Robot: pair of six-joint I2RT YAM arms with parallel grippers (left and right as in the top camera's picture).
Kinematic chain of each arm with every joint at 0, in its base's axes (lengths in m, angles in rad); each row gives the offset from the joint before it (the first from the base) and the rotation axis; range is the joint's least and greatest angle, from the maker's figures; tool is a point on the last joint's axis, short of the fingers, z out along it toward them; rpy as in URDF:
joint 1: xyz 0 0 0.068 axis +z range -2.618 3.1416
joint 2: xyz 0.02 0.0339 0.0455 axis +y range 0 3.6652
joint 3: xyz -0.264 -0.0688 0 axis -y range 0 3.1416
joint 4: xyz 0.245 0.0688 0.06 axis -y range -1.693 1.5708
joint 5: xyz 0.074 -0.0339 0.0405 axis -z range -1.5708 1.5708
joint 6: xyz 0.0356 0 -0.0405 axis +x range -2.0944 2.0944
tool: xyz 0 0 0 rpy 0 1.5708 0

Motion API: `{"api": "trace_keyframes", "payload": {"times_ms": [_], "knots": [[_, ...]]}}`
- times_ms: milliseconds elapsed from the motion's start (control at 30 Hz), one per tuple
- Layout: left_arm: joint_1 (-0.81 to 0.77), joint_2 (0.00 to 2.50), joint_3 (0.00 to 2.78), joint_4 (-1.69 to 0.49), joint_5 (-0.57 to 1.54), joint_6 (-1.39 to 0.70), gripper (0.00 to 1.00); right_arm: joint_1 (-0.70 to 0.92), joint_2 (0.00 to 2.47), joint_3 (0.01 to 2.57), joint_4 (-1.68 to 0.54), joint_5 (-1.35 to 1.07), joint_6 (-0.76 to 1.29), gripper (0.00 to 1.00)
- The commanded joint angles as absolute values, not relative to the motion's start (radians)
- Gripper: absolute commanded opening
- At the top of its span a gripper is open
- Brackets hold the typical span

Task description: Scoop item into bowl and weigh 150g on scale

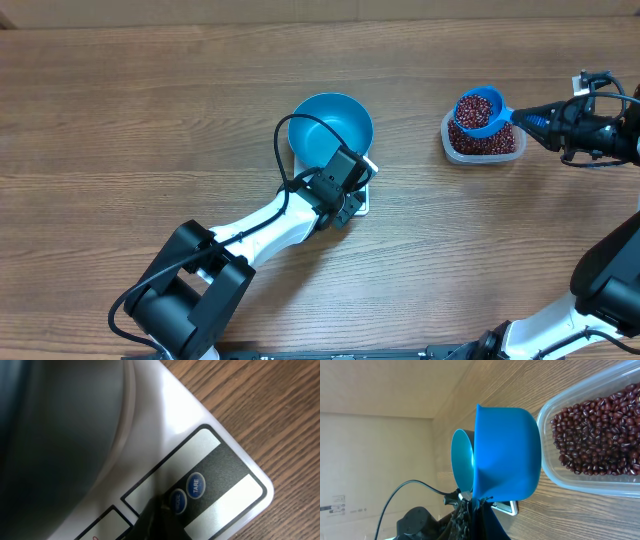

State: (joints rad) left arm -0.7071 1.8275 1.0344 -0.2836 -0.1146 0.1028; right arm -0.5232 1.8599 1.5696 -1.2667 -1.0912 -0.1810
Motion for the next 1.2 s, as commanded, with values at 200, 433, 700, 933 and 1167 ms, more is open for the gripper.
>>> {"api": "trace_keyframes", "payload": {"times_ms": [200, 433, 700, 933, 1167], "knots": [[-0.705, 1.853, 1.029, -0.284, -0.146, 0.081, 0.04, -0.526, 1.86, 1.571, -1.262, -1.115, -0.192, 0.04], [-0.705, 1.857, 1.029, -0.282, -0.145, 0.081, 0.04, -0.526, 1.86, 1.571, -1.263, -1.114, -0.192, 0.04], [-0.705, 1.874, 1.029, -0.274, -0.144, 0.081, 0.04, -0.526, 1.86, 1.571, -1.263, -1.106, -0.192, 0.04], [-0.705, 1.878, 1.029, -0.268, -0.138, 0.081, 0.04, -0.526, 1.86, 1.571, -1.263, -1.106, -0.192, 0.04], [-0.705, 1.881, 1.029, -0.268, -0.138, 0.081, 0.04, -0.526, 1.86, 1.571, -1.263, -1.106, -0.192, 0.04]]}}
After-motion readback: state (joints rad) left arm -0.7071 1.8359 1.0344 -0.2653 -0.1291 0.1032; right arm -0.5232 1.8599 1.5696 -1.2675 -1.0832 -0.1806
